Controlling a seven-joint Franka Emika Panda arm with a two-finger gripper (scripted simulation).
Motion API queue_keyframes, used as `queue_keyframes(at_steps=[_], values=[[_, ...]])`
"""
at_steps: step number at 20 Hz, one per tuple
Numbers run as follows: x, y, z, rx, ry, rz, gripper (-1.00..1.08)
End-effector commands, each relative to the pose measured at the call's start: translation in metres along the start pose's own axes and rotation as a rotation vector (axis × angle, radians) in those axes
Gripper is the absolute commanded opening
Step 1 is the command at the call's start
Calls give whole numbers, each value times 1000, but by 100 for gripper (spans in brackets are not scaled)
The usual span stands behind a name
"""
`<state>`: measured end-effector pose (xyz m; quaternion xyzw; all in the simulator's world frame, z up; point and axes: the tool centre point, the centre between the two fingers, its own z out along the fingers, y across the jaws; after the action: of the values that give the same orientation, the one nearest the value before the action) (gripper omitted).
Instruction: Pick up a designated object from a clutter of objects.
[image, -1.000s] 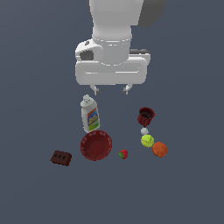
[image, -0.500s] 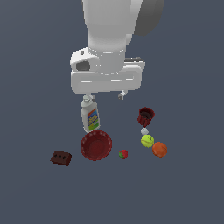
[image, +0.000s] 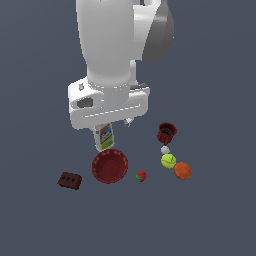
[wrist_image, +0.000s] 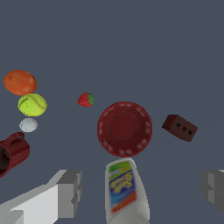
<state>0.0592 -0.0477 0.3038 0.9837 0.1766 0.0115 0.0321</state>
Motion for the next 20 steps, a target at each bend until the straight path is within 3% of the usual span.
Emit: queue_keyframes(at_steps=[1,20], values=[[4,11,11,-3,-7,-61,100],[20,96,106,14,-35,-503,100]])
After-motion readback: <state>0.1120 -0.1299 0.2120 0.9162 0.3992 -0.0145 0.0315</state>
